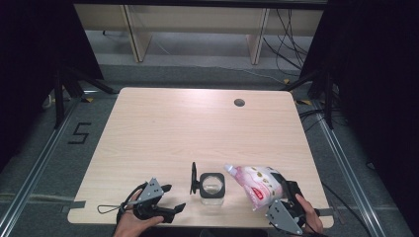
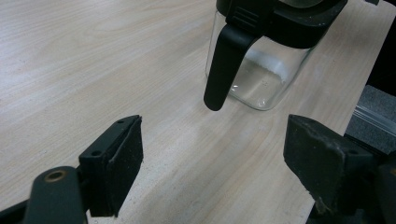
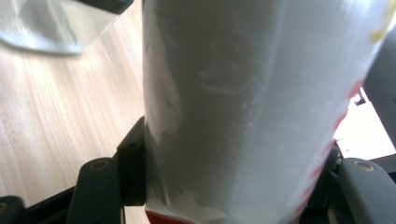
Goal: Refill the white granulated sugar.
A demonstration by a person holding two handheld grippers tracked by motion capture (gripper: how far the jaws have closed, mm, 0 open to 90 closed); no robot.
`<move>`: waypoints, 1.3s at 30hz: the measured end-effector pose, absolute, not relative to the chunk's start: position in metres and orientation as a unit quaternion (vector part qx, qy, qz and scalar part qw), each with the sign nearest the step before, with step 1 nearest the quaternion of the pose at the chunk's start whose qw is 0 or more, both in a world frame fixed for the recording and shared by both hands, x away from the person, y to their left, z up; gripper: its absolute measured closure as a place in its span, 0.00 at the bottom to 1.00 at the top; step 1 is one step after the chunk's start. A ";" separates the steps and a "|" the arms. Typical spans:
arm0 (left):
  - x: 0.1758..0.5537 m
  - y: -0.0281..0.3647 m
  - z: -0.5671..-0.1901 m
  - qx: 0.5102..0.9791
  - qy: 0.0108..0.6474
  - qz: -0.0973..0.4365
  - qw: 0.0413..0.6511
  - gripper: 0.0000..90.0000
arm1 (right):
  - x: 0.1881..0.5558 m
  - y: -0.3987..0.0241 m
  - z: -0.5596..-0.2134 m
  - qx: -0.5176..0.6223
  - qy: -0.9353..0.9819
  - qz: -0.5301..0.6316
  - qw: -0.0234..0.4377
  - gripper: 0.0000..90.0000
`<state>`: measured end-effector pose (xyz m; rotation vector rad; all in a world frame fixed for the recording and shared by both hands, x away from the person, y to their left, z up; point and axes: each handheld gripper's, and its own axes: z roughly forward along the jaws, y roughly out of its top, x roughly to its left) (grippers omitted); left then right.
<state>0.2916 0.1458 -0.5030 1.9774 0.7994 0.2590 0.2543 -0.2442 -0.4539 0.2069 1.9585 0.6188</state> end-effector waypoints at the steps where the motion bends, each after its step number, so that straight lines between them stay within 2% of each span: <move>1: 0.291 0.146 -0.503 0.810 0.328 0.106 0.474 0.22 | 0.253 -0.243 -0.455 0.090 0.815 0.257 0.512 0.41; 5: 0.291 0.146 -0.503 0.810 0.329 0.108 0.474 0.22 | 0.253 -0.239 -0.457 0.059 0.816 0.215 0.534 0.41; 11: 0.292 0.146 -0.503 0.808 0.329 0.109 0.476 0.22 | 0.251 -0.236 -0.461 0.046 0.818 0.189 0.541 0.41; 13: 0.291 0.145 -0.503 0.809 0.331 0.109 0.474 0.22 | 0.250 -0.232 -0.462 0.003 0.809 0.144 0.570 0.42; 22: 0.291 0.143 -0.504 0.811 0.329 0.109 0.472 0.22 | 0.250 -0.226 -0.466 -0.055 0.796 0.077 0.597 0.42; 24: 0.291 0.143 -0.504 0.811 0.327 0.110 0.473 0.22 | 0.249 -0.226 -0.468 -0.040 0.799 0.074 0.596 0.42; 29: 0.292 0.144 -0.503 0.815 0.320 0.113 0.470 0.22 | 0.251 -0.221 -0.466 -0.109 0.786 0.028 0.609 0.43; 39: 0.290 0.142 -0.504 0.811 0.328 0.110 0.472 0.22 | 0.249 -0.217 -0.462 -0.128 0.777 -0.014 0.616 0.43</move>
